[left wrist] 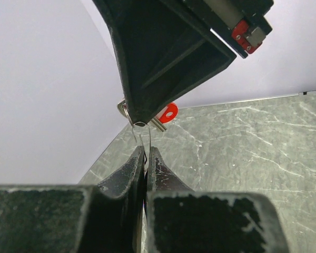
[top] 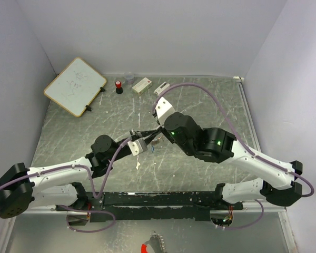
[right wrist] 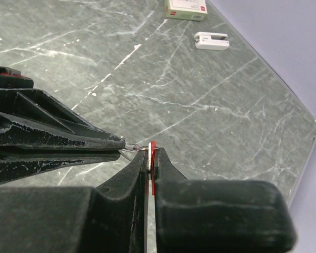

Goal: Remove the keys from the keyring

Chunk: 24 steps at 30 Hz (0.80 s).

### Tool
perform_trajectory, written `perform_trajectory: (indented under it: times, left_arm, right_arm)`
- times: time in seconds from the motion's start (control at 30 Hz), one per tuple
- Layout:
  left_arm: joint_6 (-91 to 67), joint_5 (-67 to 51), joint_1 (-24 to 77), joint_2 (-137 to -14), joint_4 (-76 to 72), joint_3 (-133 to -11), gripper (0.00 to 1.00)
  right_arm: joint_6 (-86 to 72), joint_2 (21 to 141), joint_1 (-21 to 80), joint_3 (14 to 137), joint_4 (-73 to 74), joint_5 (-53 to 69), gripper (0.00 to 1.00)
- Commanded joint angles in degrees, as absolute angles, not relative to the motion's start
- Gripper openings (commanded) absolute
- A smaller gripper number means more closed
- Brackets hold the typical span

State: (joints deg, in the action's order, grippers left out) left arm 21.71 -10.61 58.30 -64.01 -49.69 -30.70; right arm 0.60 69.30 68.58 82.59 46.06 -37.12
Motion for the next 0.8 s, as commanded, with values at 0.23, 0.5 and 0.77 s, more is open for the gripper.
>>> perform_trajectory:
  times: [0.23, 0.5, 0.77]
  left_arm:
    - [23.5, -22.7, 59.2, -60.2, -44.2, -31.2, 0.07]
    - [26.0, -22.9, 59.2, -58.0, -41.1, -31.2, 0.07]
    - [26.5, -20.6, 59.3, -56.6, -40.4, -30.8, 0.07]
  right_arm:
    - [3.6, 66.4, 68.1, 80.9, 39.8, -31.5, 0.0]
    - [4.5, 67.7, 68.0, 81.8, 41.9, -30.1, 0.0]
    - [4.8, 67.1, 68.0, 81.5, 40.9, -32.1, 0.0]
